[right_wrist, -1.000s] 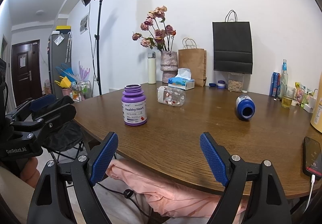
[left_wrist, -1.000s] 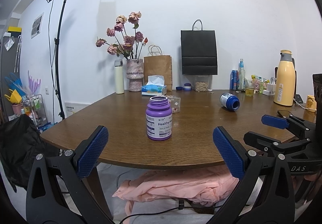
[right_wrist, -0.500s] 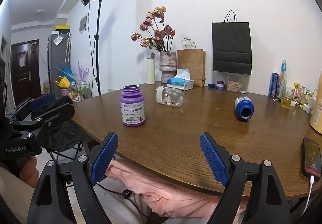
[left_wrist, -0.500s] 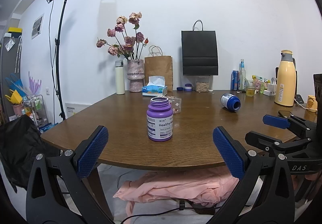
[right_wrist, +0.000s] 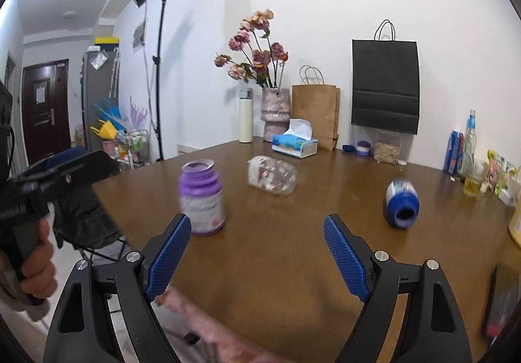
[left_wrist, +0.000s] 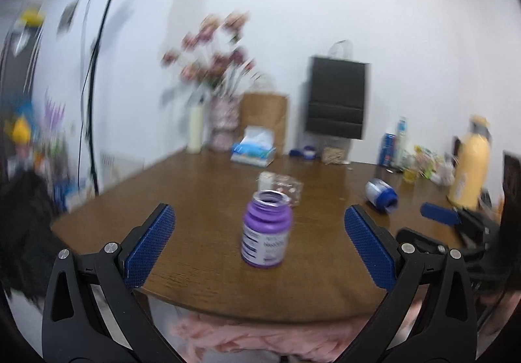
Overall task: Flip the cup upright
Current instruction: 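Reach the right gripper to the clear Santa cup lying sideways and grasp it, then grasp the clear cup with the left gripper while the right gripper releases it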
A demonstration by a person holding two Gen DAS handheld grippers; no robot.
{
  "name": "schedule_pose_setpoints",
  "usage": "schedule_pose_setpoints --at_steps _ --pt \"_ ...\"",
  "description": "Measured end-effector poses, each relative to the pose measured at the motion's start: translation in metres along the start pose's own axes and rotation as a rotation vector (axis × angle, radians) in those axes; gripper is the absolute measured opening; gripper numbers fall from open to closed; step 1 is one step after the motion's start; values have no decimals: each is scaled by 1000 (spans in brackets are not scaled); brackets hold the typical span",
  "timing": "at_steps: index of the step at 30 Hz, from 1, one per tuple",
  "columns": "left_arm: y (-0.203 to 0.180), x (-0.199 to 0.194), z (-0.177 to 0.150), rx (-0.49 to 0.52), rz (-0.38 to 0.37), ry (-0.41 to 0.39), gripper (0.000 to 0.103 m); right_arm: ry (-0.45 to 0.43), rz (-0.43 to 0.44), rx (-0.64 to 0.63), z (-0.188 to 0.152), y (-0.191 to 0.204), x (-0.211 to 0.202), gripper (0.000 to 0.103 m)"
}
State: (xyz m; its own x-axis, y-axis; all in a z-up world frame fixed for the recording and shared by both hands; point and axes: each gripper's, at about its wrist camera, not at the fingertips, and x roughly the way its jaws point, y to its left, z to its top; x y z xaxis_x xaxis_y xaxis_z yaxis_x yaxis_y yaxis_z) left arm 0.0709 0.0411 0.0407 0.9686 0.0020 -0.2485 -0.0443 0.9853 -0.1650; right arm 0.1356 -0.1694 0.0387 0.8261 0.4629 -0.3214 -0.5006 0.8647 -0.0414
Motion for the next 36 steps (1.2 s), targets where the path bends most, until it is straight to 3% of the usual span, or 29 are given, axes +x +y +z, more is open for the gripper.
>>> schedule_pose_setpoints --at_steps 4,8,10,14,18,20,22,24,25,31,34,36 --pt "37 70 31 -203 -52 209 103 103 -15 -44 28 -14 48 88" --pt "71 126 52 -430 -208 370 103 154 3 -119 48 -22 101 88" --pt "78 155 60 -477 -260 456 103 173 50 -120 56 -28 125 88" --pt "64 198 71 -401 -276 515 103 184 134 -161 71 -31 169 88" --pt "40 245 74 -253 -274 630 103 337 160 -246 81 -27 238 88" --pt "36 265 74 -216 -313 671 103 399 143 -282 80 -26 267 88" --pt "32 283 73 -161 -290 699 103 437 145 -297 78 -27 288 88" --pt "32 299 71 -147 -279 730 103 474 157 -266 74 -34 311 86" --pt "33 308 69 -147 -290 753 103 486 168 -243 74 -37 315 70" --pt "49 352 65 -219 -237 812 101 464 180 -83 74 -56 327 68" --pt "46 363 65 -232 -268 793 89 453 156 -50 73 -57 326 68" --pt "31 374 61 -191 -362 813 74 457 155 3 74 -58 326 68"
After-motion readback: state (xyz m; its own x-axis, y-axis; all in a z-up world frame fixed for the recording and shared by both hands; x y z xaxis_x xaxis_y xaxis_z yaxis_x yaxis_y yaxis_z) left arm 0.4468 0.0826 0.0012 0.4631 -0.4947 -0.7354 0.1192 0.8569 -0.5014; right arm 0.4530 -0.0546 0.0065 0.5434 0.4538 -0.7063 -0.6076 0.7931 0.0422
